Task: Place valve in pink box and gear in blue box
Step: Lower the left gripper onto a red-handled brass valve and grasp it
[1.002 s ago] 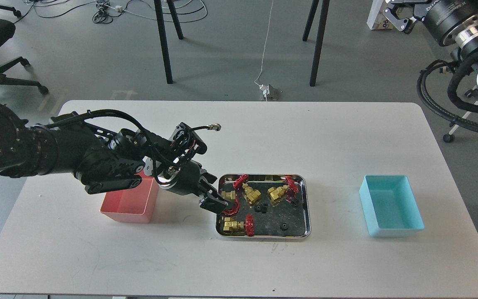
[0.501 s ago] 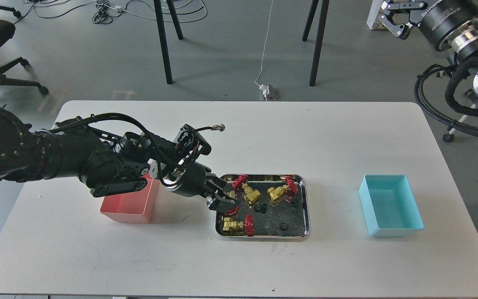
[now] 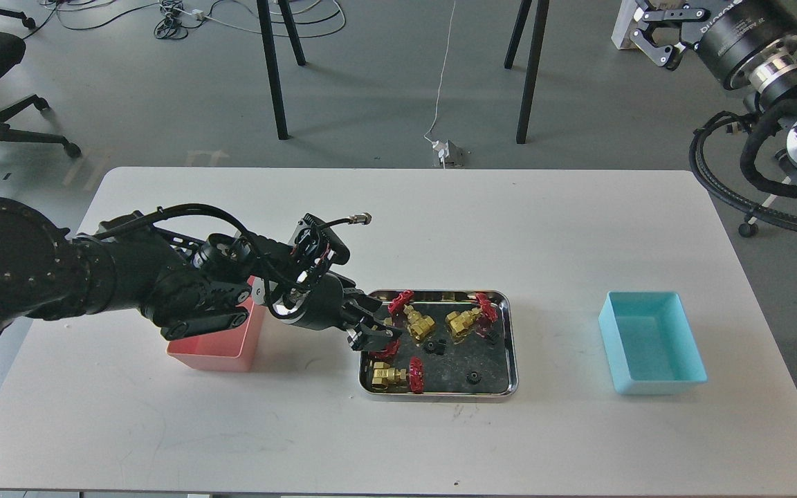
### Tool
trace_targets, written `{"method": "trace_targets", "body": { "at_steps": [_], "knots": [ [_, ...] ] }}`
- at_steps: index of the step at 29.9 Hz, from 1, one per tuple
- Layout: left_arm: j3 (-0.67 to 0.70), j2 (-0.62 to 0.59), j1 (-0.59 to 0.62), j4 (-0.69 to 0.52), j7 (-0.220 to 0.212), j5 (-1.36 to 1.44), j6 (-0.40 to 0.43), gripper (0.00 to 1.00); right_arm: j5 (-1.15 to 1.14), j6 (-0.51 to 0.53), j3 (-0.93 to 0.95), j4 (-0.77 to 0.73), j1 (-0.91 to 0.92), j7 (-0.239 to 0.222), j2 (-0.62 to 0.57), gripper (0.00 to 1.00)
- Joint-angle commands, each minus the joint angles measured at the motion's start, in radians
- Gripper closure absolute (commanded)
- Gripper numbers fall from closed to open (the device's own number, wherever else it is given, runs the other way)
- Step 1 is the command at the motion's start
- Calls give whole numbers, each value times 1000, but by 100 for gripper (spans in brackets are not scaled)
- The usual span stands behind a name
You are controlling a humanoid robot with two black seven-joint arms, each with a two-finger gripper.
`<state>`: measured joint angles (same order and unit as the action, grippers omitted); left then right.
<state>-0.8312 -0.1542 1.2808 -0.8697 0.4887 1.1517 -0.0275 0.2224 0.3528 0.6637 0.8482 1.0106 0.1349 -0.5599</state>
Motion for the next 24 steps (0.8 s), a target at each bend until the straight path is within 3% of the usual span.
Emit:
{"method": "trace_targets", "body": {
  "at_steps": [1, 12, 16, 20, 24],
  "knots": [
    [0, 1, -3, 0, 0, 0, 0, 41, 0, 0, -1, 0, -1, 0, 0, 0],
    [0, -1, -11, 0, 0, 20, -14, 62, 0, 0, -1, 2, -9, 0, 0, 0],
    [0, 1, -14, -2, 0, 22, -15, 66, 0, 0, -1, 0, -10, 0, 0, 0],
    [0, -1, -20, -2, 0, 22, -22, 77, 0, 0, -1, 2, -15, 0, 0, 0],
    [1, 2, -18, -3, 0, 22, -29, 80, 0, 0, -1, 0, -15, 0, 0, 0]
  ]
}}
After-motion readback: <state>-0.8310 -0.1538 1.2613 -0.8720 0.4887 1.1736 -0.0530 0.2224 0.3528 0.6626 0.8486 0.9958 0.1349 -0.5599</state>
